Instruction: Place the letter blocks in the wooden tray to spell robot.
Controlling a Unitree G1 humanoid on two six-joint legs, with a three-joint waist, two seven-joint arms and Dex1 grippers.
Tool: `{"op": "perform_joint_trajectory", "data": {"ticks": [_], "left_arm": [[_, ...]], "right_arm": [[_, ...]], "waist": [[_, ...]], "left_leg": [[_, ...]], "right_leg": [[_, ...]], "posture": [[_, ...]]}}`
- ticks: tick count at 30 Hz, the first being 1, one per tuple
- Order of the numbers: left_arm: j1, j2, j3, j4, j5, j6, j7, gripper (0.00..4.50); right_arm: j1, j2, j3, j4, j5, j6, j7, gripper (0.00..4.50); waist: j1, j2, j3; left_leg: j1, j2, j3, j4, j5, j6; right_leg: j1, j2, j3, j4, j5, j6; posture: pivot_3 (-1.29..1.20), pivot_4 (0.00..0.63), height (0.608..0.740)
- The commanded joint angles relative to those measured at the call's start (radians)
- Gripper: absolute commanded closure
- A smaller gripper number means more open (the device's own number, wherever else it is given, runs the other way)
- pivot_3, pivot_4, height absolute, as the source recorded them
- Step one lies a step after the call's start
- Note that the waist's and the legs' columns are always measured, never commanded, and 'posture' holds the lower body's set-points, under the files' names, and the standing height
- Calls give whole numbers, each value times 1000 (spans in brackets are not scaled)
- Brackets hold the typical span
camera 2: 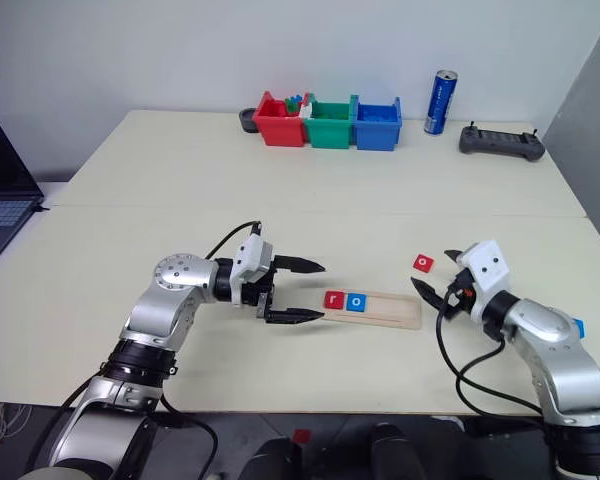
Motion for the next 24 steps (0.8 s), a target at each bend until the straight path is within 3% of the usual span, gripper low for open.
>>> {"op": "perform_joint_trajectory", "data": {"ticks": [1, 8, 14, 19, 24], "left_arm": [[12, 15, 0, -63, -24, 27, 24, 21], [-4, 15, -14, -58, -27, 32, 34, 21], [-4, 20, -19, -56, -26, 27, 42, 21], [-1, 23, -15, -64, -28, 29, 48, 21], [11, 14, -20, -70, -34, 33, 62, 21]], "right_arm": [[-41, 18, 21, 48, -34, -8, -24, 0], [-131, 55, 36, 231, -66, -23, -30, 0], [-165, 60, -28, 303, -61, -9, -80, 0], [-86, 37, -112, 181, -68, 2, -140, 0], [96, 99, -188, -133, -47, 149, -271, 0]], "waist": [[2, 0, 0], [1, 0, 0], [1, 0, 0], [2, 0, 0], [4, 0, 0]], "left_leg": [[0, 0, 0, 0, 0, 0], [0, 0, 0, 0, 0, 0], [0, 0, 0, 0, 0, 0], [0, 0, 0, 0, 0, 0], [-1, 0, -1, -1, 0, 0]], "right_leg": [[0, 0, 0, 0, 0, 0], [0, 0, 0, 0, 0, 0], [0, 0, 0, 0, 0, 0], [0, 0, 0, 0, 0, 0], [-1, 0, 0, 0, 0, 0]], "posture": [[0, 150, 740], [0, 150, 740], [0, 150, 740], [0, 150, 740], [0, 150, 740]]}}
